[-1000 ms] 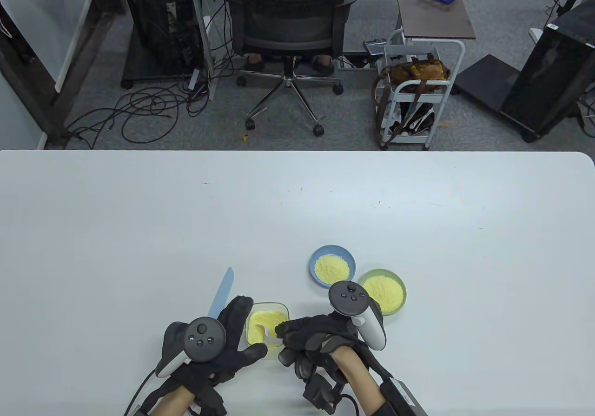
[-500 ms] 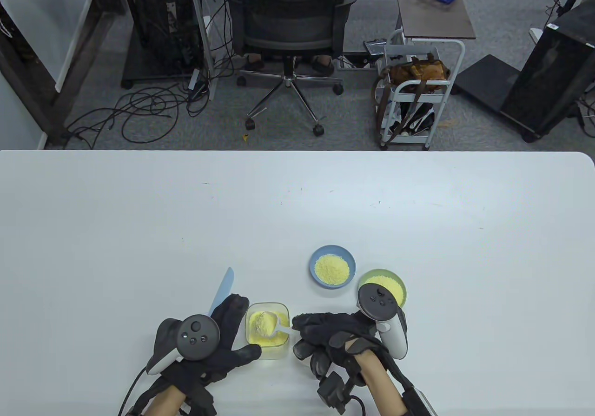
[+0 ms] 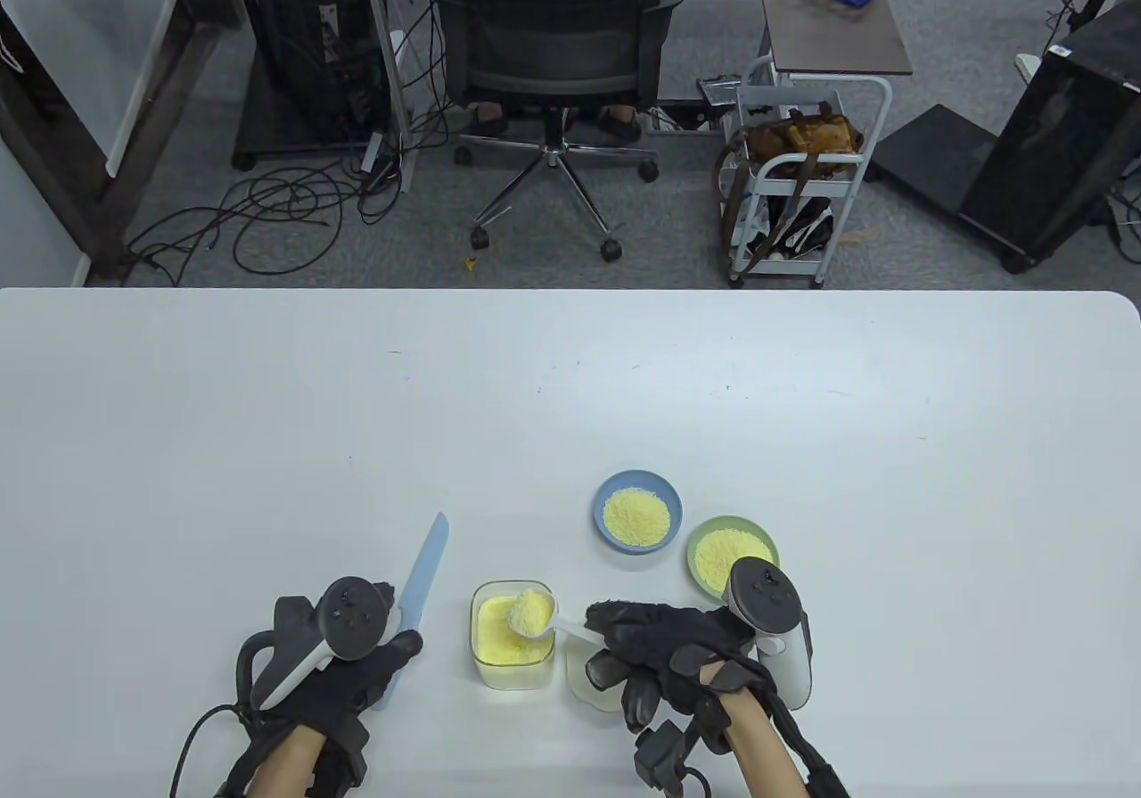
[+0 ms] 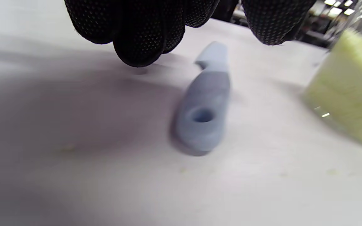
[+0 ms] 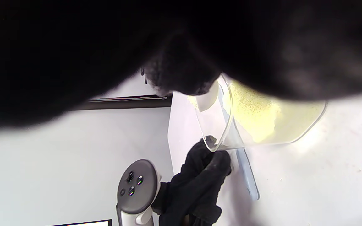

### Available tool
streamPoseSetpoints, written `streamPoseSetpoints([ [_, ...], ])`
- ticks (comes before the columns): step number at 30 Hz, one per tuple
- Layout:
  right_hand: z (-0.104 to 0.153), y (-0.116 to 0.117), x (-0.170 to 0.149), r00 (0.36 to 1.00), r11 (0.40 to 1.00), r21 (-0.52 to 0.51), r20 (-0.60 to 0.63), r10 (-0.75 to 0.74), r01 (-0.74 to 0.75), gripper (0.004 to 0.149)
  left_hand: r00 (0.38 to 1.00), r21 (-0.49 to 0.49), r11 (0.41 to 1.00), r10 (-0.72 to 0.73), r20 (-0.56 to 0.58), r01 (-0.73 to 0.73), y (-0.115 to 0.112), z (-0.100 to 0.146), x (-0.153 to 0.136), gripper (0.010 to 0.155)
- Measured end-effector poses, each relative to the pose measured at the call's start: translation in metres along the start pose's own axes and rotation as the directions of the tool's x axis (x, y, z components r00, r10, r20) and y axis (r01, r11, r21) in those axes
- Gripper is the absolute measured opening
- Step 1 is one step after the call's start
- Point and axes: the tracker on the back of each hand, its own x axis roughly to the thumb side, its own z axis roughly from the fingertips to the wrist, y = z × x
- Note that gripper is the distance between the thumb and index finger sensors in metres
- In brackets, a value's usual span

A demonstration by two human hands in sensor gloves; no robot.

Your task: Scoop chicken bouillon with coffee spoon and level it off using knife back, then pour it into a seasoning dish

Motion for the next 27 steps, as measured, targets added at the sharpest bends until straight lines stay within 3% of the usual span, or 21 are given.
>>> streamPoseSetpoints([
  [3, 0.0, 0.0, 0.0, 1.0, 1.0, 0.003, 0.0, 0.001, -0.001, 0.044, 0.999, -0.043, 0.998, -0.037, -0.025, 0.036, -0.004, -0.003, 0.002, 0.079],
  [8, 0.001, 0.001, 0.001, 1.0, 1.0, 0.008, 0.009, -0.005, 0.005, 0.044, 0.994, -0.026, 0.997, -0.078, -0.08, 0.076, -0.009, -0.009, 0.004, 0.071],
  [20, -0.003, 0.002, -0.002, 1.0, 1.0, 0.015, -0.003, -0.009, 0.009, 0.044, 0.997, 0.001, 0.998, -0.058, -0.052, 0.058, -0.012, -0.011, 0.018, 0.054],
  [23, -0.003, 0.002, -0.001, 1.0, 1.0, 0.019, -0.004, -0.012, 0.012, 0.044, 1.0, -0.006, 1.0, 0.0, -0.021, -0.001, -0.011, -0.011, 0.013, 0.051],
  [27, -0.003, 0.003, -0.002, 1.0, 1.0, 0.022, -0.001, -0.013, 0.013, 0.044, 0.97, 0.026, 0.971, 0.234, 0.069, -0.236, 0.011, 0.004, 0.008, 0.049],
])
